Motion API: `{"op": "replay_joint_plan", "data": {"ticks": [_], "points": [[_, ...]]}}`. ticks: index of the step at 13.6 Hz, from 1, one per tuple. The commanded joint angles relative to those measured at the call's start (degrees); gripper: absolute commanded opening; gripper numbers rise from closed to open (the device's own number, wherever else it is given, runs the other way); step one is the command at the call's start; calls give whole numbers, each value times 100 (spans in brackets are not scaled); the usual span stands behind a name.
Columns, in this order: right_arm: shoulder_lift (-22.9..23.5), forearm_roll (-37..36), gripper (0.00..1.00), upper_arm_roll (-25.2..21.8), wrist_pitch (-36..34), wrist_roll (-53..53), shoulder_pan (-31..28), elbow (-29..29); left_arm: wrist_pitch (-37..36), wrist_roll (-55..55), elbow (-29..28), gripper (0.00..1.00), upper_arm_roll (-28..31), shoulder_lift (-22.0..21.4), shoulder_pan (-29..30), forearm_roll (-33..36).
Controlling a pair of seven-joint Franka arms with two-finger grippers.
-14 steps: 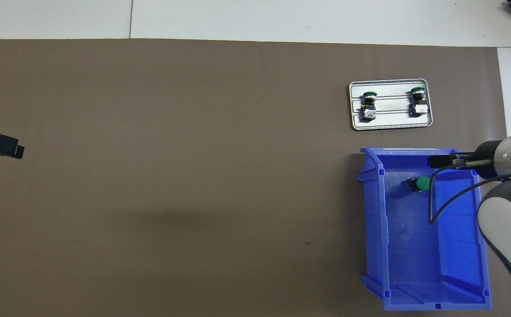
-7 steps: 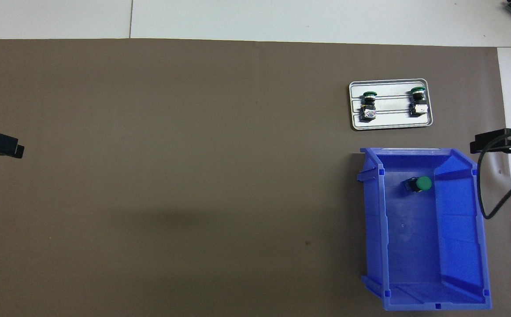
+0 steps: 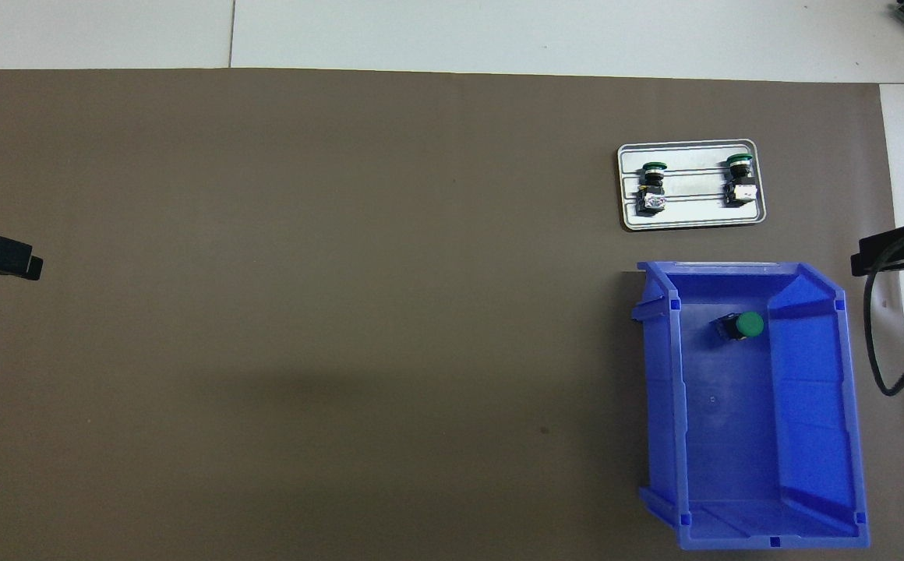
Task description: Place and press button with both arms
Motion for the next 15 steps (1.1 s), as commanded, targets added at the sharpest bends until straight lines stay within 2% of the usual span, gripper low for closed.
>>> {"op": "replay_joint_plan", "data": {"ticks": [1,4,9,15], "points": [[-67,-60,100,38,-36,54,10,-81,84,-46,-206,100,-39,-177,53,-46],[-67,185,100,29,-45,98,-25,15,92,-46,-206,100,-30,-177,53,-46],[-6,124,100,46,-202,98,-7,243,92,-46,-206,100,-30,-177,53,-46],[-67,195,100,99,-71,265,-129,68,84,-46,-206,100,-30,-177,53,-46]]}}
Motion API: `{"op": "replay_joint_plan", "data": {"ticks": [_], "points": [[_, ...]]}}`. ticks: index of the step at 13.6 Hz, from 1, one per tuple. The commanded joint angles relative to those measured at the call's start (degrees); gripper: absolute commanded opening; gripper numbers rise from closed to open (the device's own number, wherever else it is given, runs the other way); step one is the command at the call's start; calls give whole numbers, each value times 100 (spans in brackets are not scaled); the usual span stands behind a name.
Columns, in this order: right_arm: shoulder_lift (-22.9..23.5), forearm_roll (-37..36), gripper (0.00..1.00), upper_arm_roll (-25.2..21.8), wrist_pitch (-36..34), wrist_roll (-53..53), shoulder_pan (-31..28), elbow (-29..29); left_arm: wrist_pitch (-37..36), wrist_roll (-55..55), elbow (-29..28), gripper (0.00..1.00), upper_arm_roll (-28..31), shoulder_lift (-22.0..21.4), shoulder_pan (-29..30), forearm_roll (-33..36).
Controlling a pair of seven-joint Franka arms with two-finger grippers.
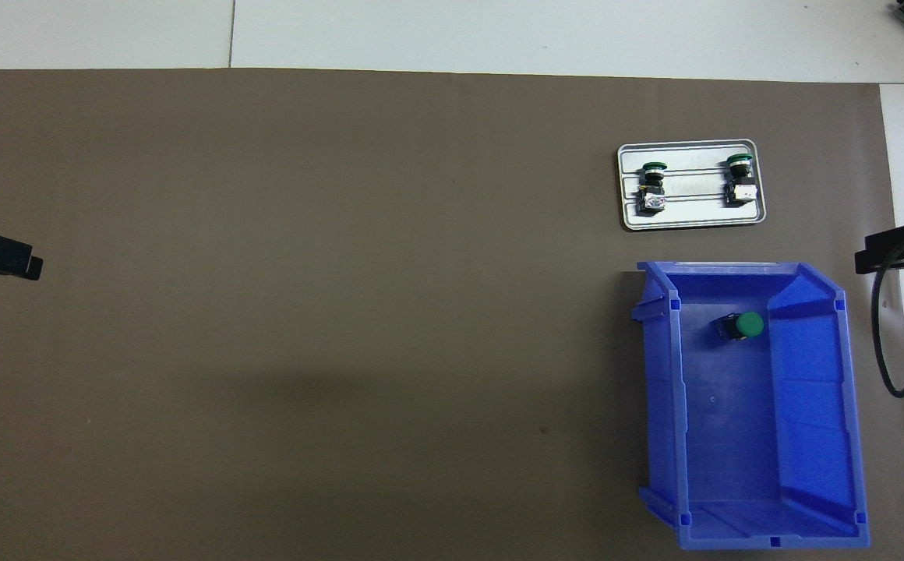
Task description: Place and press button with both arms
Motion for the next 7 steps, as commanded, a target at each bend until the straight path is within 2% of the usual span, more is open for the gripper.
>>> {"op": "replay_joint_plan", "data": {"ticks": [1,7], "points": [[-48,100,100,199,-4,185,-149,-52,92,-46,-206,100,-39,-177,53,-46],[-48,56,100,209,-21,185,-167,-52,84,-46,-206,100,-30,-177,53,-46]]}}
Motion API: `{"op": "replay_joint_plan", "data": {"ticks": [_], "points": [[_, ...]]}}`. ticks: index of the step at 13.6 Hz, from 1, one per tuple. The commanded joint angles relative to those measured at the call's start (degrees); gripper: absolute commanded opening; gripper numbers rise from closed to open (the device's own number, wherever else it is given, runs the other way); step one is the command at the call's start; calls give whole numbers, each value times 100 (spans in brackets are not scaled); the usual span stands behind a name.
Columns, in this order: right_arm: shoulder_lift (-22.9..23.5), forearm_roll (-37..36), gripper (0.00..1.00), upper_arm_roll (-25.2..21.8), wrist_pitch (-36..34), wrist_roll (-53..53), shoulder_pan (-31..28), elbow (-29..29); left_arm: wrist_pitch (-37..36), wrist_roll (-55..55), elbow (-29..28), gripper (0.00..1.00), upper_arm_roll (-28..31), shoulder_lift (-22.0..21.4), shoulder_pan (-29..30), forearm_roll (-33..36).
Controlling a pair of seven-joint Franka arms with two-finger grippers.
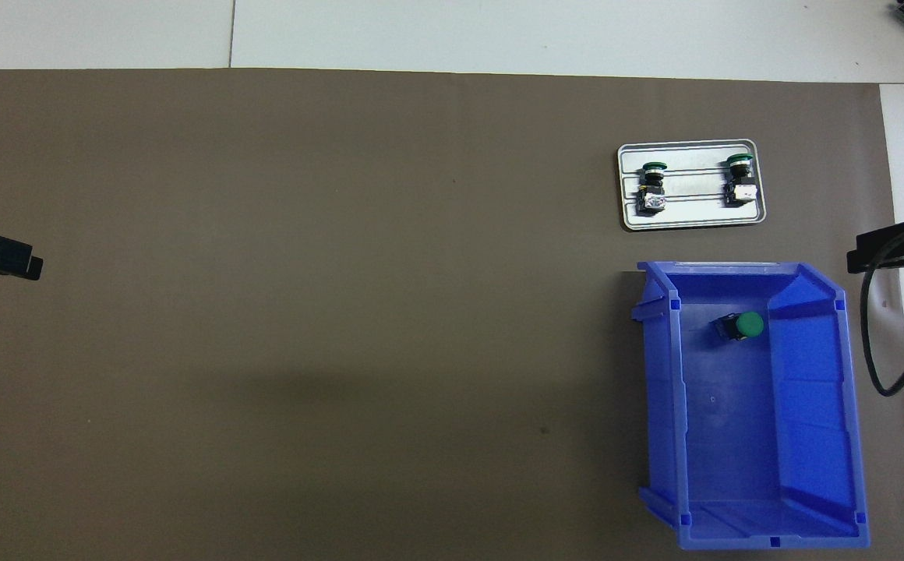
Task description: Place and press button with both arms
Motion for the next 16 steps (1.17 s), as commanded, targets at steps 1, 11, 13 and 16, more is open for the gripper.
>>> {"op": "replay_joint_plan", "data": {"ticks": [1,11,13,16], "points": [[-49,55,100,104,-47,85,-136,-50,92,-46,-206,100,-30,-177,53,-46],[-49,90,100,104,-12,102,-127,-41,92,-46,-206,100,-30,-177,53,-46],[-57,90,100,104,-12,111,-109,-50,84,-46,-206,100,-30,-177,53,-46],[-66,90,100,-124,-4,111,188,-50,92,-46,-206,100,-39,-177,53,-46]]}}
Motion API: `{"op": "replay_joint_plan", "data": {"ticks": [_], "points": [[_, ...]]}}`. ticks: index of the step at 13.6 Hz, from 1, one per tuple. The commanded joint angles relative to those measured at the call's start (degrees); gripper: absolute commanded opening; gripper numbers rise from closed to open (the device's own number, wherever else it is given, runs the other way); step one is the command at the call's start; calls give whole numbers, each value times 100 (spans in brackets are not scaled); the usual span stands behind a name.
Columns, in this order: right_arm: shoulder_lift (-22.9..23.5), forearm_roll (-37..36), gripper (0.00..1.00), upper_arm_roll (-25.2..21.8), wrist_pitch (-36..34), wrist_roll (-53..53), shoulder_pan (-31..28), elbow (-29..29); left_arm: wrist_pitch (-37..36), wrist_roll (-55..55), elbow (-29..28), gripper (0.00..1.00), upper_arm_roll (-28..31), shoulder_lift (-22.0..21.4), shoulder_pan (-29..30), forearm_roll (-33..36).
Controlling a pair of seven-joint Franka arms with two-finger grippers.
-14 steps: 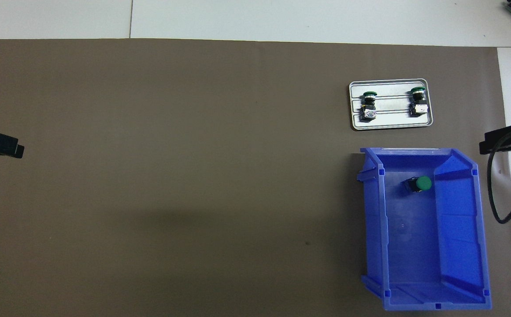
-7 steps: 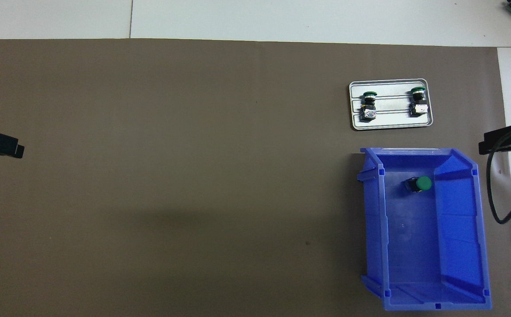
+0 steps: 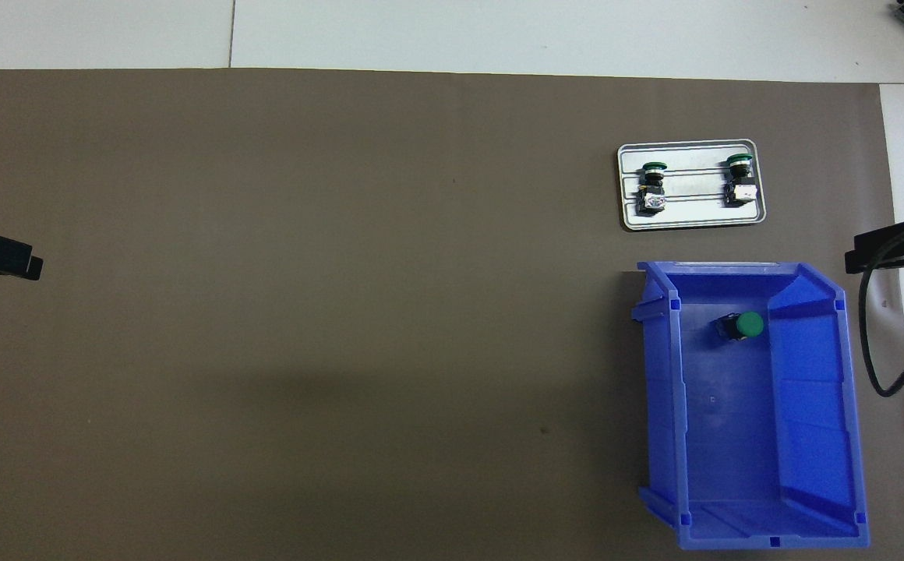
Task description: Place and press button with both arms
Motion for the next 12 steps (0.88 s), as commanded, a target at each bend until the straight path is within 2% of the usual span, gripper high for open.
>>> {"op": "replay_joint_plan", "data": {"ticks": [1,12], "points": [[-66,87,100,-193,-1,127,224,-47,92,-46,-206,100,-39,-177,53,-45],[-66,87,100,-149,-10,101,66,-56,92,-46,-206,100,-30,-177,53,-45]]}}
